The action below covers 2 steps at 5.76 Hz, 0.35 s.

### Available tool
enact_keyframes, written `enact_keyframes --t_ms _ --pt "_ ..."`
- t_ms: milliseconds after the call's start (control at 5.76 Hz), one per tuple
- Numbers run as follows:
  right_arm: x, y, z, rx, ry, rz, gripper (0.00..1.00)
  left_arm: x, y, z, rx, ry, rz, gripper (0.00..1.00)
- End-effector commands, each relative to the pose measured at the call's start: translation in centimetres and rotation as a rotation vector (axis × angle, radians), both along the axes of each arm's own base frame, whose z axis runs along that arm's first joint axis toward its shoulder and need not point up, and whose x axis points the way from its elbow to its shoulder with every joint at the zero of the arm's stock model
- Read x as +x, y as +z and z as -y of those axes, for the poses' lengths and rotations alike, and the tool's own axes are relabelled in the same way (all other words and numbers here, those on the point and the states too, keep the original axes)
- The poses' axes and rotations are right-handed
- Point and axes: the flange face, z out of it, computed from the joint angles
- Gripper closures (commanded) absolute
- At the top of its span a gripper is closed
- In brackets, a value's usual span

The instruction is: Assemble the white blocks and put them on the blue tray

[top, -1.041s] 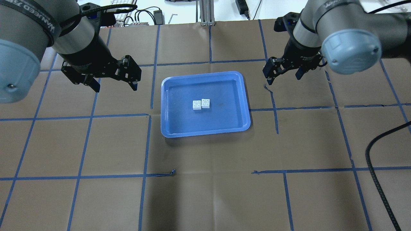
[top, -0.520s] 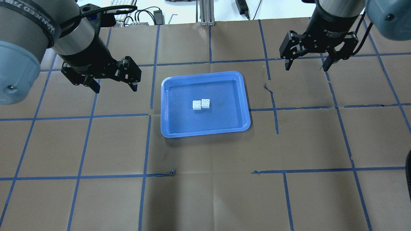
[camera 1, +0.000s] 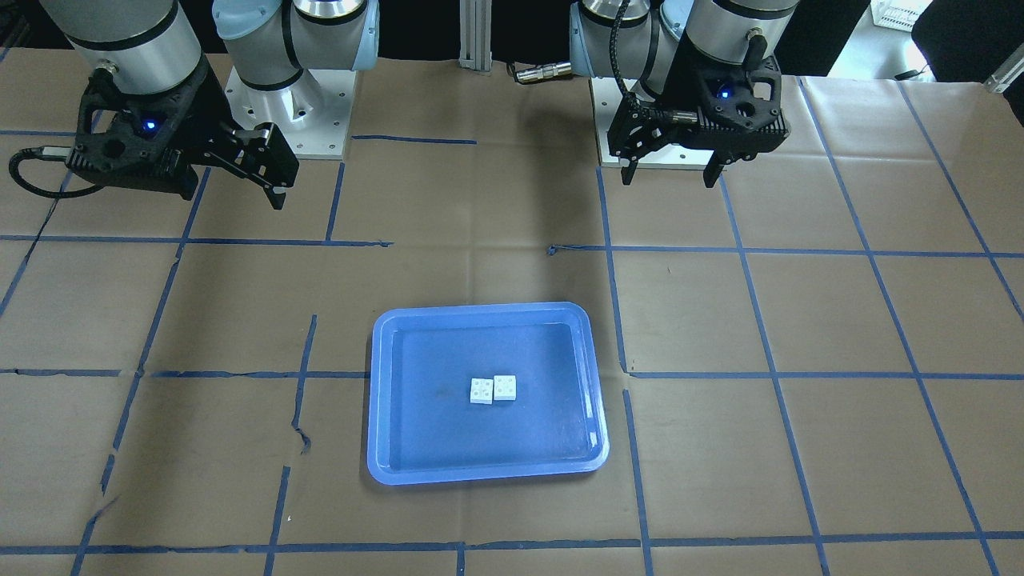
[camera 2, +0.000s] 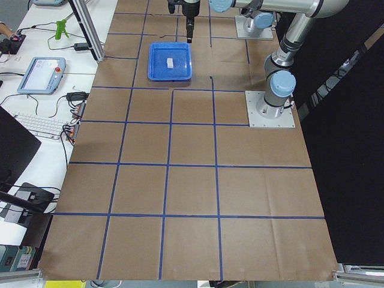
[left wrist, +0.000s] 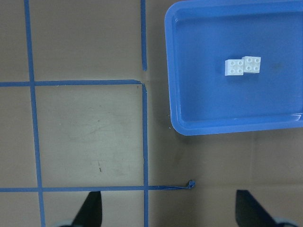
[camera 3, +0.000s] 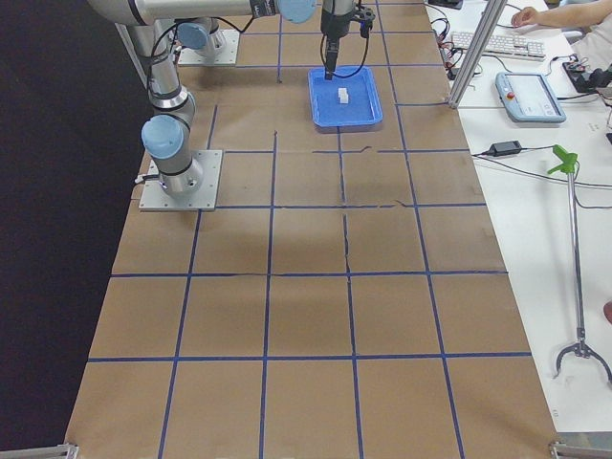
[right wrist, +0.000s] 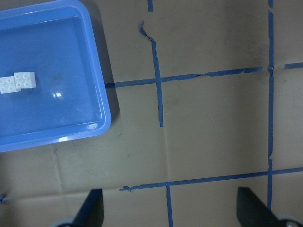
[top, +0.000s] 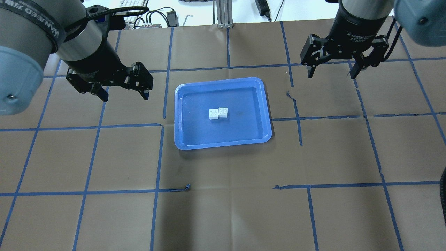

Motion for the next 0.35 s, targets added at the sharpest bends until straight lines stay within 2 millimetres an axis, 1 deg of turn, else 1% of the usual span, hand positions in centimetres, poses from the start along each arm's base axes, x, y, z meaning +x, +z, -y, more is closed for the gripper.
enact_keyframes --t_ms 0,173 --pt "0.04 -0.22 -0.07 0.005 0.001 -0.002 0.0 0.02 -0.04 -0.06 0.002 0.0 0.0 0.01" --pt "0.05 -0.3 -0.08 0.007 0.001 -0.001 0.0 0.02 -0.11 -0.07 0.003 -0.001 0.0 0.01"
